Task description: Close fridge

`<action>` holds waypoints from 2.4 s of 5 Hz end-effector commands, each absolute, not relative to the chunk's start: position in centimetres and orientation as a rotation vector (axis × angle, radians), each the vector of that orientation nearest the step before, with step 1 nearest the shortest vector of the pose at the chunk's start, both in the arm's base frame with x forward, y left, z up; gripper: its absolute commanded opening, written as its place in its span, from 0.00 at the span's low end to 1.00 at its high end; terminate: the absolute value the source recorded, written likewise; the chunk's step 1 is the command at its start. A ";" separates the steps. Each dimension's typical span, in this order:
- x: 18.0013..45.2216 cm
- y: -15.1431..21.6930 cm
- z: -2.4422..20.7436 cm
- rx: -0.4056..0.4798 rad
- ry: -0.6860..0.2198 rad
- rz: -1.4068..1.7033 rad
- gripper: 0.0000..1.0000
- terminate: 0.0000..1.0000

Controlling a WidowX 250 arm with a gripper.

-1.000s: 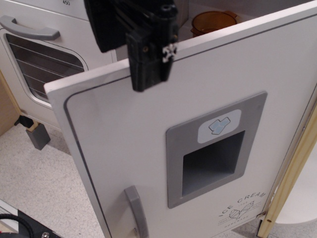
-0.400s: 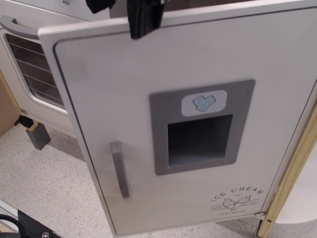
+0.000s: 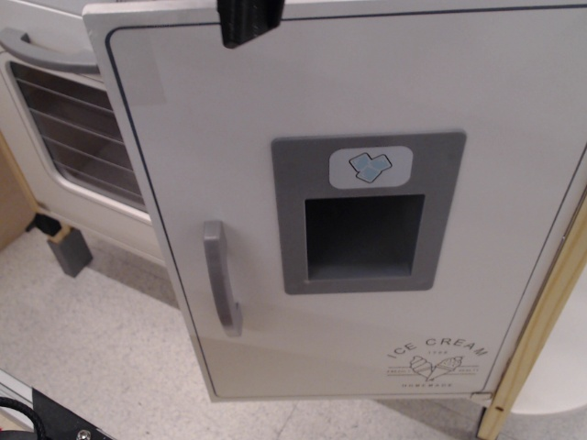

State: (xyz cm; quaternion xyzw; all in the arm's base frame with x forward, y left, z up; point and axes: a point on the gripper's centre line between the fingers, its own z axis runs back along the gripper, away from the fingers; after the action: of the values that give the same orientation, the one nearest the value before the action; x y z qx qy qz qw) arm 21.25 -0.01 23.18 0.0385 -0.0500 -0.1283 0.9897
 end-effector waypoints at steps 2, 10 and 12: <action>18.7 -0.5 17.8 0.120 -0.164 -0.245 1.00 0.00; 28.6 5.8 13.8 0.060 -0.536 0.153 1.00 0.00; 29.9 6.4 15.0 0.020 -0.549 0.191 1.00 0.00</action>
State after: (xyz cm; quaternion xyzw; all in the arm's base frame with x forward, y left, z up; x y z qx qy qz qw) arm 29.84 5.66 13.78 0.0060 -0.2524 0.0944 0.9630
